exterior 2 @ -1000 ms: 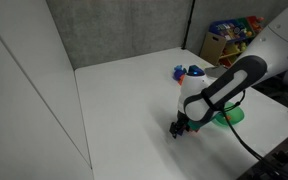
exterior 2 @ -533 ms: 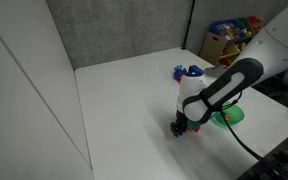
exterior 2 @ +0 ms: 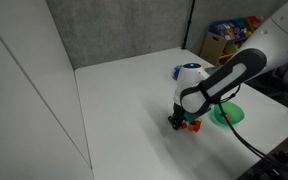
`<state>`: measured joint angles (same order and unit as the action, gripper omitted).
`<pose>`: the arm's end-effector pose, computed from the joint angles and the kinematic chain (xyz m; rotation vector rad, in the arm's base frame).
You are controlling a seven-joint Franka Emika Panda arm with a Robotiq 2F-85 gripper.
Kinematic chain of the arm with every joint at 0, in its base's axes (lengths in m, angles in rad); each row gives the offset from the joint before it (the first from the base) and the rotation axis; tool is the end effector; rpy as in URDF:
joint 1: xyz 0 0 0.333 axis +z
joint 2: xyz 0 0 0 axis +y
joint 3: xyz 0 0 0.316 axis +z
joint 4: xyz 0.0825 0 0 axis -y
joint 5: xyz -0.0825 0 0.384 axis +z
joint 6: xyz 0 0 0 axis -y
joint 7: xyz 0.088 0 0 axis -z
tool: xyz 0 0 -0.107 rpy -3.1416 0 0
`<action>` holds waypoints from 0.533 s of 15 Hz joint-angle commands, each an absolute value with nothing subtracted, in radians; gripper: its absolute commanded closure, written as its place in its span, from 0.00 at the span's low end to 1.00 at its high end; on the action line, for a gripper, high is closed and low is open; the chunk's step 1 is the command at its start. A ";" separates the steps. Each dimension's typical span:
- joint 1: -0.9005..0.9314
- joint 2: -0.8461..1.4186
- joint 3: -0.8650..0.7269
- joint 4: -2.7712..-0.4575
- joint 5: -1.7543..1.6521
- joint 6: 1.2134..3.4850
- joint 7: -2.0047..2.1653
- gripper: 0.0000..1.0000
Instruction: Put the green block inside the bowl
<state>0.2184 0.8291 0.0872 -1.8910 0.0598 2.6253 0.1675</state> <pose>0.5717 0.1798 0.0558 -3.0673 -0.0912 0.1727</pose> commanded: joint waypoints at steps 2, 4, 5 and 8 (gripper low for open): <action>0.209 0.730 0.066 -1.891 0.044 2.518 0.165 0.91; 0.207 0.696 0.045 -1.897 0.036 2.481 0.172 0.91; 0.203 0.678 0.034 -1.903 0.033 2.463 0.174 0.91; 0.188 0.618 -0.011 -1.942 0.009 2.440 0.183 0.91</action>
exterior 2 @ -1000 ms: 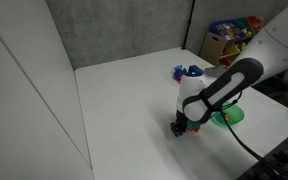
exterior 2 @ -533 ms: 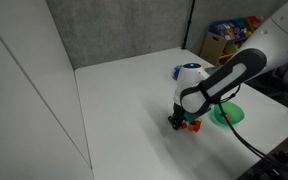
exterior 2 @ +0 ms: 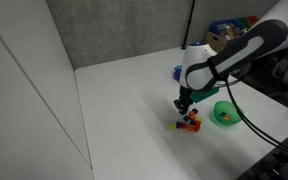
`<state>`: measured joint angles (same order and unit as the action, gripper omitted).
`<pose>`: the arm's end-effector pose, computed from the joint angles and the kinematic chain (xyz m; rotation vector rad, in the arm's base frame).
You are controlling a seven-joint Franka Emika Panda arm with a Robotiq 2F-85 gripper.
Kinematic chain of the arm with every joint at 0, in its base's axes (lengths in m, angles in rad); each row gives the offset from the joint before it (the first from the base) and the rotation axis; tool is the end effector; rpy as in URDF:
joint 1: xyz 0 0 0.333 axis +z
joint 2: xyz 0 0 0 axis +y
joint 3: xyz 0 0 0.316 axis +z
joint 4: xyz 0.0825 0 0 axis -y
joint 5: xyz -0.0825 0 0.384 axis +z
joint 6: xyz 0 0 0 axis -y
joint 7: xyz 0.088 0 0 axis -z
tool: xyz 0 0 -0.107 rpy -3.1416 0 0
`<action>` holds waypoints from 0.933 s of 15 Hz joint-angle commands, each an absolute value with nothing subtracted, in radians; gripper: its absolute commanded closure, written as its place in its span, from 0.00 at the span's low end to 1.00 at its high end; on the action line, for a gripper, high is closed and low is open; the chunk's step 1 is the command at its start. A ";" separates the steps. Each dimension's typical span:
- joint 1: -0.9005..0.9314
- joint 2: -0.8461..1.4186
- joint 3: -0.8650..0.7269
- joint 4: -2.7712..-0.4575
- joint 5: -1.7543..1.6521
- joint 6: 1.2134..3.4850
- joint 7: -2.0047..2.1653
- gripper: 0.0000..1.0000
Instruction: Put the green block inside the bowl
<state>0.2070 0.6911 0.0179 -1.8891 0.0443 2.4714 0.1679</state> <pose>0.5997 0.1369 0.1269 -3.1211 -0.0270 0.1781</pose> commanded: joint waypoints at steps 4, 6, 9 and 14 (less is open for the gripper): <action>0.162 0.539 -0.078 -2.018 -0.038 2.453 0.201 0.91; 0.146 0.500 -0.116 -2.061 -0.072 2.461 0.215 0.91; 0.113 0.459 -0.159 -2.118 -0.103 2.464 0.232 0.91; 0.055 0.437 -0.191 -2.204 -0.105 2.474 0.244 0.91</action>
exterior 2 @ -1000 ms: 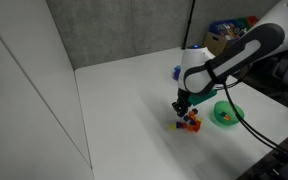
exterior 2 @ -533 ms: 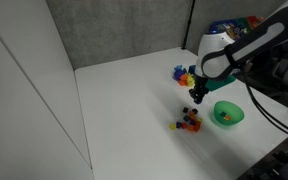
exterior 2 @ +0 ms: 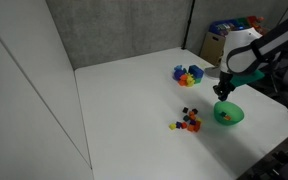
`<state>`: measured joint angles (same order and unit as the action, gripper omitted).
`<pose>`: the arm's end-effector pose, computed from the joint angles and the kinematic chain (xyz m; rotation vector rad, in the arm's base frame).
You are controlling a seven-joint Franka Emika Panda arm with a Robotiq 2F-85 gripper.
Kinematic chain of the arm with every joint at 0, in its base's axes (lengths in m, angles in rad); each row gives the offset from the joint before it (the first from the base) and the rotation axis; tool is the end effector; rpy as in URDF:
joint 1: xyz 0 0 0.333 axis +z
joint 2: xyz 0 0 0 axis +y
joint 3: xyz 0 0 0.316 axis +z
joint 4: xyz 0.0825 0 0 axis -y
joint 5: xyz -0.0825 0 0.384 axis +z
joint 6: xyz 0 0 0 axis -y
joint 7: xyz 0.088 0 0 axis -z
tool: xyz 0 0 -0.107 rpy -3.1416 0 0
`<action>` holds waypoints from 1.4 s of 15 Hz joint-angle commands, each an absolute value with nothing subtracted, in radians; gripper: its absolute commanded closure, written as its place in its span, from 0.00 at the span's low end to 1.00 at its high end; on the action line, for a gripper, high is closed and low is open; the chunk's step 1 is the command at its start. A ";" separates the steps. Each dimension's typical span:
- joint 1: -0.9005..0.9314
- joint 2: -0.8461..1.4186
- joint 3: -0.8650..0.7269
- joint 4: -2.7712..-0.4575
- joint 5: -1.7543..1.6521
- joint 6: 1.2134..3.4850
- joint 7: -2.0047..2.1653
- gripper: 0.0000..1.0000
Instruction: Put the green block inside the bowl
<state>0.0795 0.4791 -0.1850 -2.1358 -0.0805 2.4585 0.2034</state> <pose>0.5515 -0.0609 0.1700 2.9749 -0.3414 -0.2164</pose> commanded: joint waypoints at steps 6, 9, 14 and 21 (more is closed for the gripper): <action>0.025 0.427 -0.205 -2.255 -0.106 2.460 0.247 0.39; 0.026 0.411 -0.198 -2.256 -0.103 2.446 0.240 0.14; 0.028 0.341 -0.148 -2.224 -0.076 2.377 0.215 0.00; 0.037 0.181 -0.030 -2.185 -0.008 2.257 0.171 0.00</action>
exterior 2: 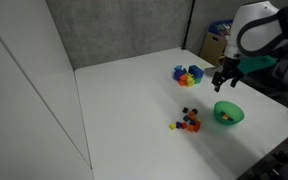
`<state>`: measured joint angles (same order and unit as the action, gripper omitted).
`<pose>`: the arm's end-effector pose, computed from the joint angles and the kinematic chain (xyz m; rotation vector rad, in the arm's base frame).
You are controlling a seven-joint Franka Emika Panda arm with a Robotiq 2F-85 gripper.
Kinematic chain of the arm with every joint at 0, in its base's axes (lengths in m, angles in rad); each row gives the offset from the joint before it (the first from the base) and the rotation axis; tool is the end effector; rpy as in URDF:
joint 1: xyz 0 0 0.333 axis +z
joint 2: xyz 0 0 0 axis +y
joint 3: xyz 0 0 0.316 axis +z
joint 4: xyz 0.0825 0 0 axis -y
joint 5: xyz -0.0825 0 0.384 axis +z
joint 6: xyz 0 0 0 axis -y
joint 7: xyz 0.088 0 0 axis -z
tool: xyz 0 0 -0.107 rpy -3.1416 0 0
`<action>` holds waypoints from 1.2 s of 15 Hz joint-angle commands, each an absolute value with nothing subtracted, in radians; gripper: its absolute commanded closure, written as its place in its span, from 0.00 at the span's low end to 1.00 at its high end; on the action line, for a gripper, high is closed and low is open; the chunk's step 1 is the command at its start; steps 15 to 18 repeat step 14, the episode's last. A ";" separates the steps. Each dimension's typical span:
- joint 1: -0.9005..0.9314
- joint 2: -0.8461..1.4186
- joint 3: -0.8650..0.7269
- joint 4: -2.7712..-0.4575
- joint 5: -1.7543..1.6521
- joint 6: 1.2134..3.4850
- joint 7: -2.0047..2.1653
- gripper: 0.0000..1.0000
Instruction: Put the green block inside the bowl
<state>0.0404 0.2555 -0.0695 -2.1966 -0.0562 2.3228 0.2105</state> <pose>0.5409 -0.0169 0.2570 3.0532 -0.3024 -0.1895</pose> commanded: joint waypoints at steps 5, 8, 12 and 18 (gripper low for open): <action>0.041 0.063 0.017 -2.139 0.041 2.093 0.129 0.00; 0.039 0.002 0.021 -2.119 0.016 2.026 0.121 0.00; 0.039 -0.016 0.023 -2.118 0.023 2.019 0.139 0.00; 0.039 -0.027 0.024 -2.120 0.023 2.014 0.138 0.00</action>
